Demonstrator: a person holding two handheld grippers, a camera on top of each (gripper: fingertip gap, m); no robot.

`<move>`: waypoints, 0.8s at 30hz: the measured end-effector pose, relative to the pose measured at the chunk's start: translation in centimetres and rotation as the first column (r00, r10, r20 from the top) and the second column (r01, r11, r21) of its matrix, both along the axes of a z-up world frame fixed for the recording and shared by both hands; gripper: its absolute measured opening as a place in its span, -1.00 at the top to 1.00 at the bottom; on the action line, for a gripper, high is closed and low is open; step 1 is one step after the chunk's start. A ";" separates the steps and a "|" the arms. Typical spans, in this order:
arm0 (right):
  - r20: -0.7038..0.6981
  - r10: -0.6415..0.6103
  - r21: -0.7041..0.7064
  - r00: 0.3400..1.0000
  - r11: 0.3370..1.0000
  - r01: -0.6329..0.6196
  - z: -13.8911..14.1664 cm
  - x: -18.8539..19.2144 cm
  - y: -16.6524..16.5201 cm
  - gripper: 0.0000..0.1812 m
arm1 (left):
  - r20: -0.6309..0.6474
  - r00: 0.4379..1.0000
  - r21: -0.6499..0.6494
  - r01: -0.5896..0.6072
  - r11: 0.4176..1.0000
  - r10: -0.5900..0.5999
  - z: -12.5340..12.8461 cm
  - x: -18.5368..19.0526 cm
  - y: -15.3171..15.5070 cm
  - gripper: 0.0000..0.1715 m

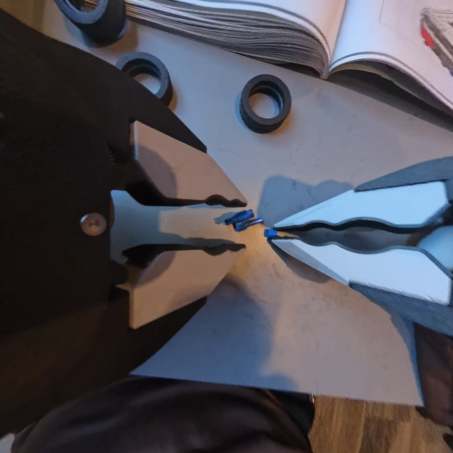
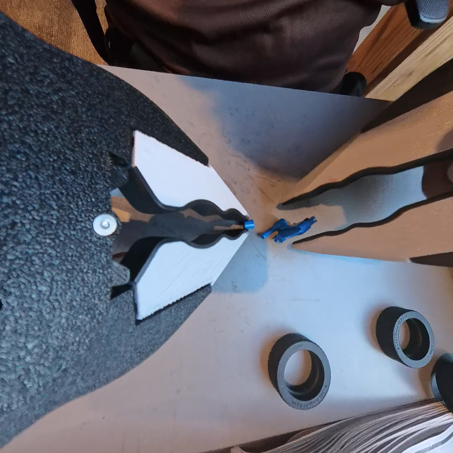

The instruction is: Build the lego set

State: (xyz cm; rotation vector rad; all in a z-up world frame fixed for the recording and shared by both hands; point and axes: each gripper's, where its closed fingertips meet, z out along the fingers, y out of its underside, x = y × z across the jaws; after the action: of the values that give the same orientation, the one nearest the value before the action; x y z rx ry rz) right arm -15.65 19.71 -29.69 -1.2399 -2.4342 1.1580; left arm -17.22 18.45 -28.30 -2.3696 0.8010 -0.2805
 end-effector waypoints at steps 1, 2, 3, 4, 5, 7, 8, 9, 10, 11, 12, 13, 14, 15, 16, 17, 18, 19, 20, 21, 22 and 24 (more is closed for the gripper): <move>0.001 0.002 -0.001 1.000 1.000 -0.002 0.0 0.0 0.0 0.93 | 0.005 1.000 0.014 0.022 1.000 -0.022 0.4 0.0 0.0 0.70; 0.000 0.004 0.001 1.000 1.000 -0.004 0.0 0.1 -0.1 0.93 | -0.011 1.000 0.024 0.028 0.999 -0.027 0.6 -0.4 0.2 0.70; -0.001 0.007 0.002 1.000 1.000 -0.007 0.0 0.1 -0.2 0.93 | -0.028 0.999 0.015 0.020 1.000 -0.019 0.5 -0.9 0.4 0.68; -0.002 0.007 0.003 1.000 1.000 -0.007 0.0 0.1 -0.2 0.93 | -0.025 1.000 -0.013 0.009 1.000 -0.009 0.3 -1.1 0.5 0.65; -0.002 0.007 0.003 1.000 1.000 -0.007 0.0 0.1 -0.2 0.93 | -0.001 1.000 -0.044 0.001 0.999 -0.001 0.2 -0.9 0.4 0.61; 0.000 0.005 0.001 1.000 1.000 -0.005 0.0 0.1 -0.2 0.93 | 0.049 0.999 -0.072 -0.007 0.997 0.011 -0.1 -0.4 0.4 0.61; 0.001 0.004 -0.001 1.000 1.000 -0.004 0.0 0.1 -0.1 0.93 | 0.048 0.999 -0.075 -0.021 0.997 0.025 -0.4 -0.4 0.4 0.60; 0.003 0.002 -0.002 1.000 1.000 -0.002 0.0 0.1 -0.1 0.93 | 0.045 0.998 -0.077 -0.039 0.996 0.043 -0.6 -0.4 0.5 0.57; 0.003 -0.001 -0.003 1.000 1.000 0.001 0.0 0.0 0.0 0.93 | 0.053 0.997 -0.080 -0.054 0.995 0.059 -0.7 -0.4 0.5 0.57; 0.004 -0.003 -0.005 1.000 1.000 0.003 0.0 0.0 0.0 0.93 | 0.065 0.995 -0.088 -0.068 0.994 0.074 -0.9 -0.3 0.5 0.60; 0.005 -0.006 -0.006 1.000 1.000 0.006 0.0 0.0 0.0 0.93 | 0.074 0.994 -0.101 -0.078 0.992 0.085 -1.2 -0.2 0.5 0.62; 0.006 -0.009 -0.008 1.000 1.000 0.009 0.0 -0.1 0.1 0.93 | 0.088 0.992 -0.093 -0.087 0.992 0.095 -1.2 -0.1 0.6 0.66; 0.006 -0.012 -0.009 1.000 1.000 0.012 0.0 -0.1 0.1 0.93 | 0.091 0.991 -0.091 -0.087 0.992 0.096 -1.2 0.0 0.6 0.74; 0.007 -0.015 -0.010 1.000 1.000 0.015 0.0 -0.1 0.1 0.93 | 0.083 0.992 -0.082 -0.091 0.993 0.097 -1.3 -0.1 0.6 0.84; 0.007 -0.017 -0.011 1.000 1.000 0.017 0.0 -0.1 0.2 0.93 | 0.083 0.992 -0.072 -0.088 0.994 0.094 -1.3 -0.1 0.6 0.85; 0.008 -0.018 -0.013 1.000 1.000 0.018 0.0 -0.2 0.2 0.93 | 0.089 0.992 -0.067 -0.086 0.994 0.092 -1.3 -0.1 0.6 0.85; 0.009 -0.020 -0.014 1.000 1.000 0.020 0.0 -0.2 0.2 0.93 | 0.095 0.992 -0.061 -0.080 0.995 0.085 -1.3 -0.1 0.6 0.85; 0.009 -0.022 -0.015 1.000 1.000 0.022 0.0 -0.2 0.2 0.93 | 0.096 0.993 -0.050 -0.070 0.996 0.074 -1.3 -0.1 0.6 0.85; 0.009 -0.025 -0.015 1.000 1.000 0.026 0.0 -0.2 0.3 0.93 | 0.097 0.993 -0.035 -0.062 0.997 0.066 -1.3 -0.1 0.6 0.86; 0.010 -0.027 -0.018 1.000 0.999 0.028 0.0 -0.3 0.3 0.93 | 0.101 0.993 -0.021 -0.057 0.998 0.059 -1.3 -0.1 0.6 0.86; 0.013 -0.027 -0.024 1.000 0.999 0.028 0.0 -0.2 0.3 0.93 | 0.108 0.993 -0.006 -0.051 0.999 0.052 -1.2 0.0 0.6 0.86; 0.017 -0.024 -0.043 1.000 0.999 0.025 0.2 -0.2 0.3 0.93 | 0.131 0.990 0.023 -0.045 0.999 0.041 -1.2 0.2 0.7 0.86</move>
State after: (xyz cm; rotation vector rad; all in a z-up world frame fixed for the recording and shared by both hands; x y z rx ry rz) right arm -15.86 20.02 -29.51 -1.2926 -2.4105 1.2053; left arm -16.99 19.16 -29.48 -2.3148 0.6869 -0.4007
